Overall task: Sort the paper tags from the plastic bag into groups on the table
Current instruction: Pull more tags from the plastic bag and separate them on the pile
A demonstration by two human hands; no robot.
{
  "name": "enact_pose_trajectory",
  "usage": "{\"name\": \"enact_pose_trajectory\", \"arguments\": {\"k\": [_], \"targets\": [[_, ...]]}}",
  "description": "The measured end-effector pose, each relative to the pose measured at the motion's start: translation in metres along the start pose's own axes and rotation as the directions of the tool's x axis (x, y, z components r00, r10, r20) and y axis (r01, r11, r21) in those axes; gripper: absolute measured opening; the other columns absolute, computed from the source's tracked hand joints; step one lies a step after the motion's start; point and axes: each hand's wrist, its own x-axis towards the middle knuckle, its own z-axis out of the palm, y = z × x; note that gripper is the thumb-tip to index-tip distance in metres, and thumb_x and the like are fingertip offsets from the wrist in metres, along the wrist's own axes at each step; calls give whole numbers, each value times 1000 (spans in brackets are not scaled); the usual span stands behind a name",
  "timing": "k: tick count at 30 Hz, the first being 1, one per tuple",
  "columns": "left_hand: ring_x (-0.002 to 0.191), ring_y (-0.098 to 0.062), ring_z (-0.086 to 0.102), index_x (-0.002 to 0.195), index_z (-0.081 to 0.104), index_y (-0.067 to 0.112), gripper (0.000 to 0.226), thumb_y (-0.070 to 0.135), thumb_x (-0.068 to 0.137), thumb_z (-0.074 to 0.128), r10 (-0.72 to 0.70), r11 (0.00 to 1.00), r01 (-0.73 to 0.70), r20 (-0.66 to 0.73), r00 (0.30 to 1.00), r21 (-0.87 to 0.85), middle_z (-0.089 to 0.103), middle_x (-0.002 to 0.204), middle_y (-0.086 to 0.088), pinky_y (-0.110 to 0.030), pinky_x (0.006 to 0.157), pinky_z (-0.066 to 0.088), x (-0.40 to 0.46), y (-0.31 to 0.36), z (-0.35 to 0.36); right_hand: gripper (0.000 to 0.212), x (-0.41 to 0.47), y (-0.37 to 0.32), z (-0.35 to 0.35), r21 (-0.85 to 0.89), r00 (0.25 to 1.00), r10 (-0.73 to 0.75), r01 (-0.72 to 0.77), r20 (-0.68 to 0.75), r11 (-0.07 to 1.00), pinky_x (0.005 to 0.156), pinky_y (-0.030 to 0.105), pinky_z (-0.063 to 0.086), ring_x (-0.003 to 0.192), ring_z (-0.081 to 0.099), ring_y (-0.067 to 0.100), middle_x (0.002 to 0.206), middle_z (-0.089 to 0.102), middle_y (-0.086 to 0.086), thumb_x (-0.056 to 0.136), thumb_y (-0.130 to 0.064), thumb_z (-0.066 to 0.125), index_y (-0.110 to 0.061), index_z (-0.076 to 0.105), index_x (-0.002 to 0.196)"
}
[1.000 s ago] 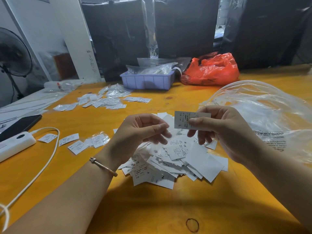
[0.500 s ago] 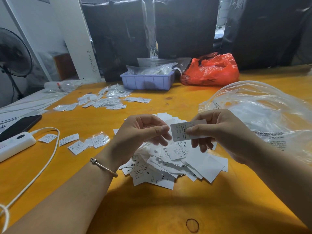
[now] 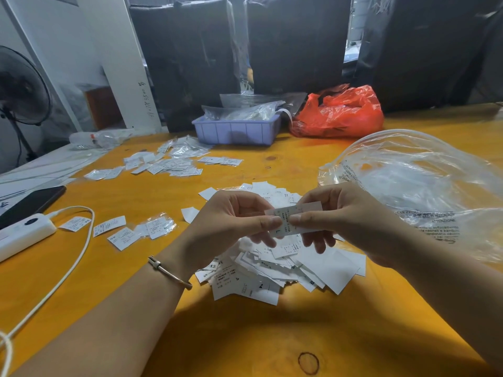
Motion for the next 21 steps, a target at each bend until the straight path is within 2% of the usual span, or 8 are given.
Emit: {"name": "enact_pose_trajectory", "arguments": {"k": [4, 8, 12, 16, 18, 21], "targets": [[67, -24, 72, 84, 75, 8, 11, 18, 78, 77, 4, 1000, -5, -63, 998, -8, 75, 81, -16, -21, 58, 53, 0, 0, -1, 14, 1, 1, -2, 76, 997, -11, 17, -77, 997, 42, 18, 39, 47, 57, 16, 66, 69, 13, 84, -13, 68, 1, 68, 87], [67, -24, 72, 85, 73, 8, 13, 19, 78, 76, -9, 999, 5, -118, 993, -36, 76, 84, -15, -21, 60, 54, 1, -1, -3, 5, 3, 3, -5, 130, 979, -42, 69, -197, 989, 42, 19, 39, 45, 55, 16, 67, 70, 15, 84, -3, 66, 1, 67, 82], [69, -27, 73, 87, 73, 6, 20, 23, 78, 77, -11, 1000, 12, -70, 997, 2, 76, 85, -15, -27, 63, 55, 0, 1, 0, 5, 2, 6, -2, 81, 979, -88, 104, -185, 991, 42, 19, 39, 46, 56, 15, 63, 69, 12, 81, -5, 71, -1, 72, 83], [70, -30, 73, 89, 72, 0, 28, 24, 75, 79, -14, 999, 10, -64, 998, -48, 75, 86, -18, -30, 65, 58, 0, 2, 3, 20, 2, 8, 5, 38, 972, -124, 134, -201, 990, 43, 19, 41, 47, 57, 14, 63, 69, 8, 73, -19, 74, -6, 74, 89], [72, -29, 73, 89, 72, 1, 25, 21, 76, 78, -22, 998, 16, -92, 996, -62, 75, 87, -17, -29, 67, 58, 0, 3, 3, 17, 2, 6, 7, -18, 944, -180, 182, -277, 983, 44, 18, 42, 48, 59, 12, 68, 71, 6, 75, -14, 76, -11, 73, 92], [79, -27, 73, 80, 75, 12, 11, 21, 74, 77, -55, 998, 52, -75, 996, -40, 76, 88, -15, -34, 71, 58, 0, 3, 4, 14, 1, 7, 8, -99, 896, -256, 237, -362, 967, 46, 16, 42, 48, 59, 10, 67, 71, 0, 78, -1, 75, -11, 74, 87]]}}
